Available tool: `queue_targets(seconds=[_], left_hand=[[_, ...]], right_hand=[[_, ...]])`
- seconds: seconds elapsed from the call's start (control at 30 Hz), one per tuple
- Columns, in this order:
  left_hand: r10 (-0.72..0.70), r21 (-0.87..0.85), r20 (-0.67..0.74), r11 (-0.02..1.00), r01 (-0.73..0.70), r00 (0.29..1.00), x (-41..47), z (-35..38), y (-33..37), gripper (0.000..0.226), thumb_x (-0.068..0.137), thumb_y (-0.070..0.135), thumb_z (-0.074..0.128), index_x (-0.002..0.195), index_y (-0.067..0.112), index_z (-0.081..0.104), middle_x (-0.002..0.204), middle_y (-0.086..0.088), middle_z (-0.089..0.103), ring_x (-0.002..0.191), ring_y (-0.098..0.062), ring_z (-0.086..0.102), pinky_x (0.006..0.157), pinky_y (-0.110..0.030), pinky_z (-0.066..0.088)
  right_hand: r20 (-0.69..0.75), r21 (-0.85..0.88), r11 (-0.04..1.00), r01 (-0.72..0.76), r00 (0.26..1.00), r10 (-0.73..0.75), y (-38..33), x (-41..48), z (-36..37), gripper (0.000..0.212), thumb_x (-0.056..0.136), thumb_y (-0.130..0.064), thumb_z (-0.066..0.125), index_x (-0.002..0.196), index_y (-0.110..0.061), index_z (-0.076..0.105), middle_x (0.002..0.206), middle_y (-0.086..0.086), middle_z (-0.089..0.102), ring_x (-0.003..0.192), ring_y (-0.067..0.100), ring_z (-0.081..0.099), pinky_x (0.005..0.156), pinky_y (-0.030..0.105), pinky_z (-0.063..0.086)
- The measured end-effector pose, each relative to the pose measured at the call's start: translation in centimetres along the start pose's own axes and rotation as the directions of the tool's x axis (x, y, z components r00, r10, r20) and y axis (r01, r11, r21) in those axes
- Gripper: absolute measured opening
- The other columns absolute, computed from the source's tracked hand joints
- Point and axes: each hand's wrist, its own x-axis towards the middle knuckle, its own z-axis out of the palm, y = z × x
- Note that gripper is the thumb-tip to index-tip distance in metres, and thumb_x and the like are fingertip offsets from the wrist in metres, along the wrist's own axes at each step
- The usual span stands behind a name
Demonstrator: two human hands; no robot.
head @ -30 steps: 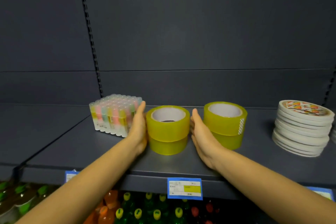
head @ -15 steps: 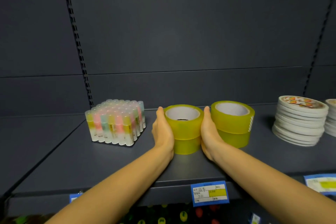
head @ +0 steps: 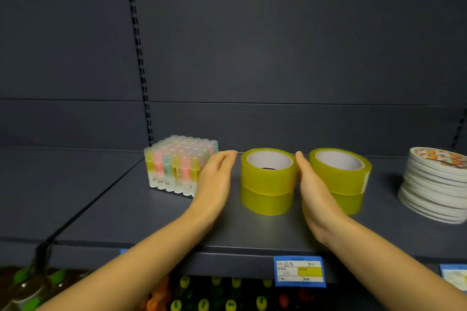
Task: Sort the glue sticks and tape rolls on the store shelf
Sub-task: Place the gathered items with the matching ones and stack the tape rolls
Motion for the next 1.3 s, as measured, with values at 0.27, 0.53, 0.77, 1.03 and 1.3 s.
queue_targets(seconds=[0.27, 0.53, 0.77, 1.03, 1.3], left_hand=[[0.125, 0.168, -0.429, 0.984, -0.057, 0.895, 1.4, -11.6, -1.4, 0.02, 0.097, 0.024, 0.037, 0.106, 0.02, 0.054, 0.11, 0.008, 0.053, 0.105, -0.009, 0.049, 0.094, -0.025, 0.035], [-0.263, -0.202, -0.037, 0.947, 0.251, 0.964, 5.2, -12.8, -5.9, 0.063, 0.096, 0.057, 0.013, 0.096, 0.027, 0.068, 0.087, 0.009, 0.075, 0.085, -0.005, 0.07, 0.071, -0.019, 0.053], [-0.297, -0.162, 0.067, 0.939, 0.304, 0.953, 4.2, -13.3, -6.0, 0.062, 0.092, 0.062, 0.015, 0.1, 0.03, 0.068, 0.107, 0.003, 0.072, 0.099, -0.01, 0.066, 0.092, -0.027, 0.045], [-0.313, -0.18, 0.053, 0.931, 0.318, 0.948, 0.9, -14.4, -6.2, 0.059, 0.093, 0.061, 0.011, 0.093, 0.036, 0.064, 0.088, 0.013, 0.07, 0.09, -0.003, 0.063, 0.076, -0.02, 0.044], [-0.278, -0.202, 0.068, 0.937, 0.286, 0.958, 0.7, -14.7, -6.3, 0.064, 0.091, 0.063, 0.011, 0.099, 0.031, 0.065, 0.101, 0.004, 0.069, 0.1, -0.012, 0.063, 0.092, -0.03, 0.045]], right_hand=[[0.396, -0.155, 0.953, 0.26, 0.9, -0.182, -0.7, -4.3, 3.9, 0.035, 0.097, -0.019, 0.043, 0.126, -0.039, 0.037, 0.121, -0.027, 0.041, 0.111, -0.01, 0.04, 0.074, -0.011, 0.031], [0.292, -0.201, 0.98, 0.006, 0.955, 0.054, 2.0, 1.3, 13.1, 0.058, 0.098, -0.053, 0.019, 0.147, -0.024, 0.028, 0.151, -0.005, 0.033, 0.137, 0.013, 0.032, 0.111, 0.03, 0.024], [0.191, -0.122, 0.985, -0.12, 0.971, 0.142, 4.0, 2.5, 15.9, 0.07, 0.093, -0.064, 0.006, 0.145, -0.026, 0.034, 0.148, 0.0, 0.04, 0.136, 0.017, 0.037, 0.117, 0.04, 0.024], [0.277, -0.082, 0.991, -0.105, 0.953, 0.124, 4.3, 0.1, 15.5, 0.065, 0.092, -0.065, 0.005, 0.108, -0.033, 0.06, 0.126, -0.001, 0.06, 0.112, 0.012, 0.055, 0.109, 0.03, 0.033], [0.264, -0.05, 0.997, -0.065, 0.962, 0.076, 3.7, -1.2, 16.0, 0.066, 0.094, -0.06, 0.001, 0.091, -0.033, 0.061, 0.118, 0.003, 0.064, 0.114, 0.017, 0.057, 0.108, 0.032, 0.037]])
